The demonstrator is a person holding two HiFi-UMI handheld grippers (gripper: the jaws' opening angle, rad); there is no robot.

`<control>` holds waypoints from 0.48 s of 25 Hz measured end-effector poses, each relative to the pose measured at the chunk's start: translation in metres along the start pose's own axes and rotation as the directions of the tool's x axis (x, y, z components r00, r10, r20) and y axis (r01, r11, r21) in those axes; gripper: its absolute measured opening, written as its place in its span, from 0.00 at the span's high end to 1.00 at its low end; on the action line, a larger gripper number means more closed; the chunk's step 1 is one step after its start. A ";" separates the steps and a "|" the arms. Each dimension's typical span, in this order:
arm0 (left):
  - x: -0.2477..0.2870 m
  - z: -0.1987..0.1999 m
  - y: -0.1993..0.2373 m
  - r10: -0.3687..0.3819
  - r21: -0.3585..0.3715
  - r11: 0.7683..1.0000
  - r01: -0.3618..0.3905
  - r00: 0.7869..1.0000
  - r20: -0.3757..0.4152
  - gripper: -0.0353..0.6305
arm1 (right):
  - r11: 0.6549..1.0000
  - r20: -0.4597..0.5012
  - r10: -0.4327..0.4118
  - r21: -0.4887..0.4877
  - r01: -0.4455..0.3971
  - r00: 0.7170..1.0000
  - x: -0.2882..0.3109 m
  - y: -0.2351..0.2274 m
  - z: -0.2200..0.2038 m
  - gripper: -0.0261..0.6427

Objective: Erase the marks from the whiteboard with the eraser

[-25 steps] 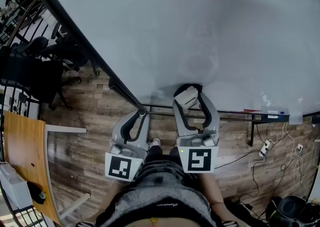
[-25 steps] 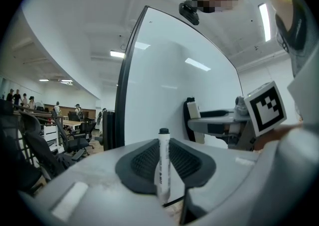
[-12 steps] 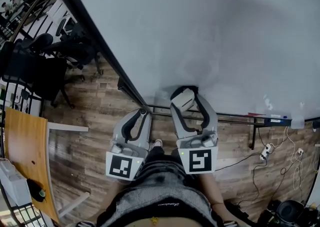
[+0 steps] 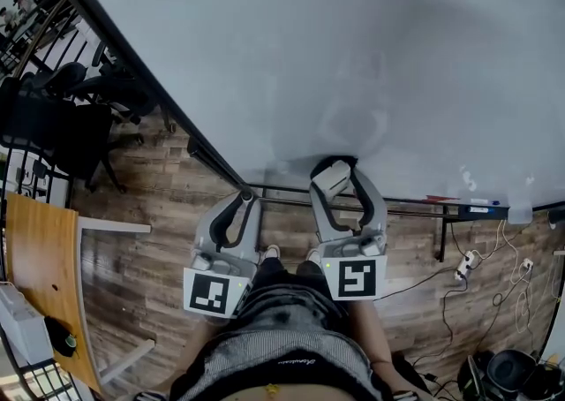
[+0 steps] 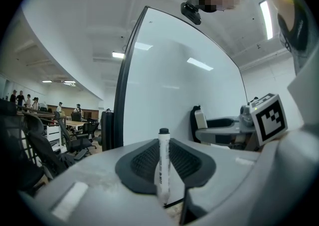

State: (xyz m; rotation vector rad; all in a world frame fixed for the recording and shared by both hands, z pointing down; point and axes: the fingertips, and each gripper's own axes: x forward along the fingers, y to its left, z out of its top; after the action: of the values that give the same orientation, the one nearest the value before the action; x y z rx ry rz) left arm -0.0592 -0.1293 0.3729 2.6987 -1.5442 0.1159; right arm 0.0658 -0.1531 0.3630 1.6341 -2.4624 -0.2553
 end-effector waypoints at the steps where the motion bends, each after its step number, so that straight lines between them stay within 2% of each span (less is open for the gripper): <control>1: 0.001 0.000 -0.003 0.000 0.001 1.000 0.000 1.000 -0.001 0.83 | 1.000 -0.010 -0.001 -0.001 0.001 1.000 -0.001 -0.003 -0.004 0.58; 6: 0.006 -0.002 -0.015 0.015 -0.030 0.999 -0.015 1.000 -0.026 0.83 | 1.000 -0.039 0.008 -0.008 -0.009 0.999 -0.004 -0.009 -0.016 0.58; 12: 0.005 -0.001 -0.025 0.012 -0.027 1.000 -0.013 0.999 -0.030 0.83 | 1.000 -0.038 0.021 -0.020 -0.022 0.999 -0.005 -0.007 -0.010 0.58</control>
State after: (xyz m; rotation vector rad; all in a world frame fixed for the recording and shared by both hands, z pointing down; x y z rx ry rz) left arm -0.0354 -0.1204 0.3750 2.6542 -1.5437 0.1344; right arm 0.0766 -0.1517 0.3709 1.5889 -2.4396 -0.2441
